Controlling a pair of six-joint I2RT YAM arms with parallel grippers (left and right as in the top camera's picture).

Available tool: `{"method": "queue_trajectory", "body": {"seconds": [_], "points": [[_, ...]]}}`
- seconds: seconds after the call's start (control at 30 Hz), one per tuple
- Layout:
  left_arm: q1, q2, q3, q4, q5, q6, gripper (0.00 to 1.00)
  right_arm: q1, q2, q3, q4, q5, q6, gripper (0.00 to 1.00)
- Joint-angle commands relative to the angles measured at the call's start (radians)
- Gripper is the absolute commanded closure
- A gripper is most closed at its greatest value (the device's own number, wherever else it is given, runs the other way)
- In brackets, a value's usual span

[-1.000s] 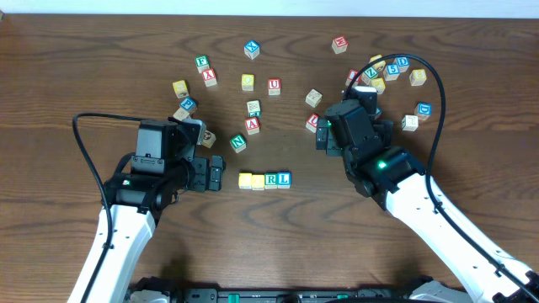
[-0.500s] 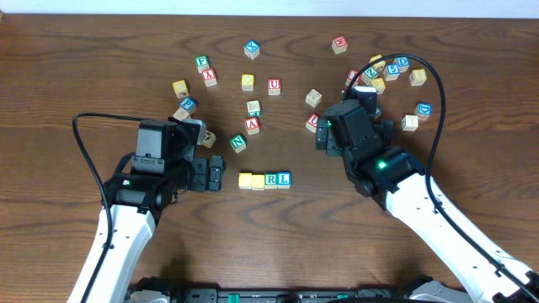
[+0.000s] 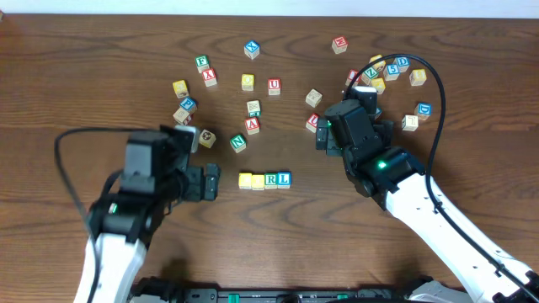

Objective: Spell out CORL

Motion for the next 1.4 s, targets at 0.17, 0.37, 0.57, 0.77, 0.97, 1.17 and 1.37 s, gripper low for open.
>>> {"method": "queue_trajectory", "body": {"seconds": [0.17, 0.37, 0.57, 0.77, 0.97, 1.17, 1.37], "points": [[0.004, -0.376, -0.170, 0.037, -0.013, -0.001, 0.02, -0.005, -0.008, 0.014, -0.002, 0.013, 0.004, 0.01], [0.005, -0.641, -0.348, 0.221, -0.013, -0.001, 0.02, -0.005, -0.008, 0.014, -0.002, 0.013, 0.004, 0.01], [0.020, -0.811, -0.513, 0.445, -0.013, -0.001, 0.02, -0.005, -0.008, 0.014, -0.002, 0.013, 0.004, 0.01], [0.055, -0.842, -0.613, 0.646, -0.013, -0.001, 0.02, -0.005, -0.008, 0.014, -0.002, 0.013, 0.004, 0.01], [0.099, -0.934, -0.684, 0.700, -0.014, 0.000, 0.02, -0.005, -0.008, 0.014, -0.002, 0.013, 0.004, 0.01], [0.122, -0.974, -0.721, 0.727, -0.020, -0.001, 0.02, -0.005, -0.008, 0.014, -0.002, 0.013, 0.004, 0.01], [0.129, -0.974, -0.728, 0.720, -0.021, 0.000, 0.02, -0.005, -0.008, 0.014, -0.002, 0.013, 0.004, 0.01]]}}
